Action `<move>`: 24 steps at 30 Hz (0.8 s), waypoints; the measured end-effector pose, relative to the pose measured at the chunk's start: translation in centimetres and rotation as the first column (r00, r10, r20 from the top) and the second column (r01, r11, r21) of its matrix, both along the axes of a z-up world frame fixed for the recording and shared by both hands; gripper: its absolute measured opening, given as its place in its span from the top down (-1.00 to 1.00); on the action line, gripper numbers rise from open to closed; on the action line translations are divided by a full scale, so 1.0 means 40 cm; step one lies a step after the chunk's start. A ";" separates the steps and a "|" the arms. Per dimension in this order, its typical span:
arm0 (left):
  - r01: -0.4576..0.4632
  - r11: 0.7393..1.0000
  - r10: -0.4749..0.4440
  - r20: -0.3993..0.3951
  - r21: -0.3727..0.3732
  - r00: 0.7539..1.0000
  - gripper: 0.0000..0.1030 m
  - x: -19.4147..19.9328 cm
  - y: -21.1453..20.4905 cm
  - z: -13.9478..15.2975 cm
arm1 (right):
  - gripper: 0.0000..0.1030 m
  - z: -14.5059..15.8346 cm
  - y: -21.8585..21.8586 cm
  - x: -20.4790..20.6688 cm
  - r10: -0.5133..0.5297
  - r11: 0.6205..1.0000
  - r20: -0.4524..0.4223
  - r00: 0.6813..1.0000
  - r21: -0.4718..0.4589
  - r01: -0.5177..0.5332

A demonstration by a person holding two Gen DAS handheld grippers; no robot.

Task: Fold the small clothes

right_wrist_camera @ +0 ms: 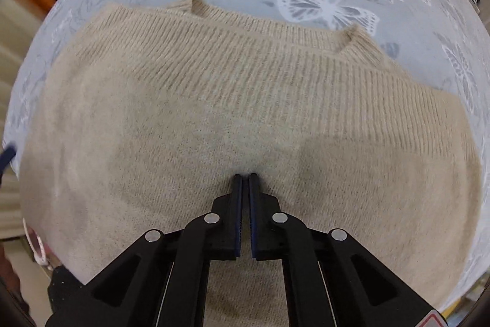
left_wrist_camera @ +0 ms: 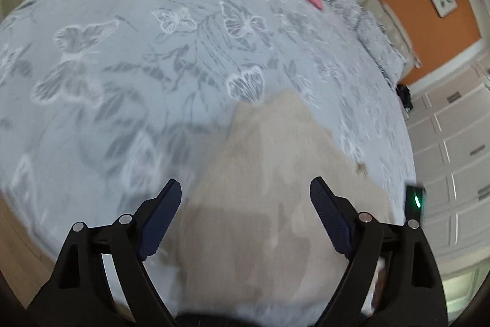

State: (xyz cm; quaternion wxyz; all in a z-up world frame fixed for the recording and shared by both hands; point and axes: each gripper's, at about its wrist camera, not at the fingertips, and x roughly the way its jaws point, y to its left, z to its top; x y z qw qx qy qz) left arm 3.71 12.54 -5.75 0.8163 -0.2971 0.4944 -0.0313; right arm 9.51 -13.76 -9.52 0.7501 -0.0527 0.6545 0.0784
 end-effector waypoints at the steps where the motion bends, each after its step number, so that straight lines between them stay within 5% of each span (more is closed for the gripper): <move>1: 0.006 1.000 -0.006 -0.024 -0.017 1.000 -0.62 0.022 -0.003 -0.020 | 0.93 -0.002 -0.002 0.002 -0.001 1.000 -0.004 1.000 0.006 0.001; 4: 0.016 0.988 -0.046 -0.187 -0.156 0.981 -0.61 0.097 -0.031 -0.146 | 0.94 -0.010 -0.017 0.013 -0.033 0.998 -0.022 0.999 0.057 0.034; 6: -0.004 0.994 -0.015 -0.177 -0.107 0.984 -0.62 0.104 -0.052 -0.145 | 0.95 -0.015 -0.044 0.022 -0.068 0.991 -0.042 0.997 0.115 0.072; 8: -0.002 0.993 -0.020 -0.178 -0.122 0.984 0.33 0.107 -0.065 -0.129 | 0.96 -0.017 -0.071 0.028 -0.092 0.981 -0.055 0.994 0.168 0.100; 9: -0.019 0.975 -0.026 -0.196 -0.222 0.980 0.58 0.106 -0.060 -0.136 | 0.97 -0.018 -0.081 0.029 -0.099 0.976 -0.059 0.993 0.190 0.109; 10: -0.060 0.952 -0.004 -0.210 -0.299 0.978 0.60 0.102 -0.054 -0.141 | 0.97 -0.019 -0.091 0.029 -0.108 0.970 -0.063 0.992 0.213 0.119; 12: -0.068 0.950 0.019 -0.163 -0.303 0.986 0.62 0.092 -0.068 -0.081 | 1.00 -0.023 -0.121 0.025 -0.131 0.950 -0.068 0.989 0.275 0.144; 15: 0.052 0.960 -0.056 -0.007 -0.274 0.998 0.62 0.075 -0.174 0.085 | 1.00 -0.033 -0.166 0.023 -0.162 0.913 -0.084 0.983 0.366 0.181; 18: 0.195 0.943 -0.170 0.113 -0.268 0.979 0.62 0.065 -0.334 0.232 | 1.00 -0.047 -0.209 0.026 -0.191 0.862 -0.121 0.974 0.454 0.225; 24: 0.354 0.914 -0.341 0.102 -0.198 0.935 0.71 0.071 -0.688 0.259 | 1.00 -0.068 -0.304 0.026 -0.211 0.774 -0.172 0.962 0.572 0.272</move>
